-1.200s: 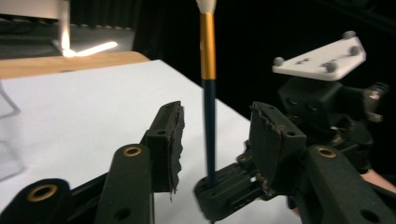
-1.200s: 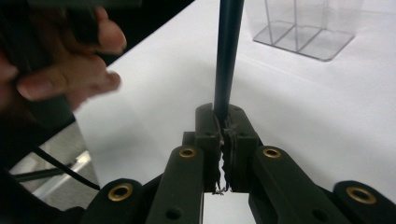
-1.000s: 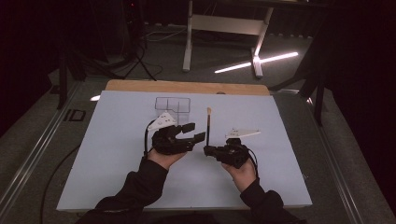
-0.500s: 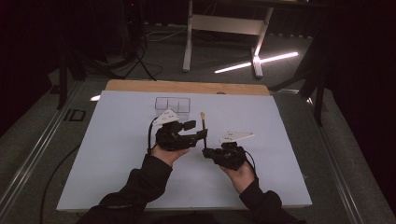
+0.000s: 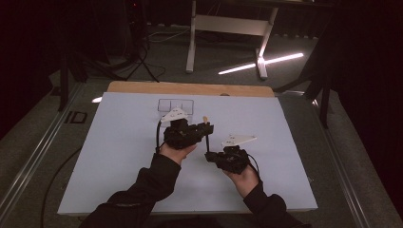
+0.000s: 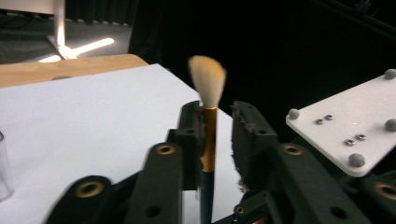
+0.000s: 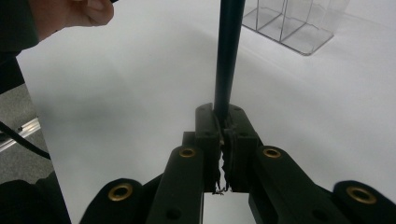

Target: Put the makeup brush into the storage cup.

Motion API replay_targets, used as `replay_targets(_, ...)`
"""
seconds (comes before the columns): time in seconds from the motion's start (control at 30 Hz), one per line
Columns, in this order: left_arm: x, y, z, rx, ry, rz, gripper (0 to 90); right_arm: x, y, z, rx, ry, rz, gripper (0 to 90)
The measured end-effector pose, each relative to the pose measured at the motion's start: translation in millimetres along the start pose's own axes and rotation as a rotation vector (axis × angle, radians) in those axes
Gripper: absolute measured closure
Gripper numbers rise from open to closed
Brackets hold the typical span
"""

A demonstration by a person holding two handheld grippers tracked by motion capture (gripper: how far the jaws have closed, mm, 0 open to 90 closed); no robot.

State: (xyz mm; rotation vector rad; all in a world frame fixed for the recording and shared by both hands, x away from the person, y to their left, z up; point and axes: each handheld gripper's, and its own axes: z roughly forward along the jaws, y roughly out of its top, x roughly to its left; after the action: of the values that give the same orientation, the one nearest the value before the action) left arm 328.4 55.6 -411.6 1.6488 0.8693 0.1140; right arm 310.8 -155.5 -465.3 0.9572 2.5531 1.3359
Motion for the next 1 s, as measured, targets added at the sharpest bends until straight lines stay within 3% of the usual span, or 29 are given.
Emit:
replay_targets(0.07, 0.4, 0.2, 0.2, -0.006, -0.006, -0.008, 82.5, 0.1, 0.3, -0.6, -0.001, -0.004, -0.003, 85.7)
replay_targets(0.33, -2.8, 1.2, -0.6, -0.006, 0.04, 0.001, 84.1, 0.3, 0.9, -0.7, 0.0, -0.004, 0.0, 85.7)
replay_targets(0.67, -5.1, 6.0, -0.9, -0.005, 0.02, 0.014, 84.3, 1.3, 1.9, -3.7, -0.021, -0.004, -0.007, 84.2)
replay_targets(0.73, -5.3, 7.1, -1.4, -0.002, 0.016, 0.017, 84.3, 2.1, 1.7, -5.0, -0.046, -0.006, -0.002, 79.9)
replay_targets(0.8, -6.3, 8.1, -1.7, 0.0, 0.016, 0.025, 84.3, 3.5, 2.6, -6.0, -0.065, -0.007, 0.002, 65.5)
replay_targets(0.83, -7.1, 8.5, -1.9, -0.004, 0.015, 0.023, 84.3, 3.5, 2.6, -6.0, -0.065, -0.007, 0.002, 65.5)
replay_targets(0.87, -8.6, 10.3, -2.7, 0.0, 0.016, 0.031, 84.3, 3.0, 2.9, -5.9, -0.071, -0.006, 0.007, 56.1)
replay_targets(0.9, -8.6, 10.3, -2.7, 0.0, 0.016, 0.031, 84.3, 3.0, 2.9, -5.9, -0.071, -0.006, 0.007, 56.1)
replay_targets(1.0, -10.3, 12.7, -4.8, 0.0, 0.029, 0.057, 84.3, 2.2, 3.0, -6.3, -0.079, -0.005, 0.009, 43.2)
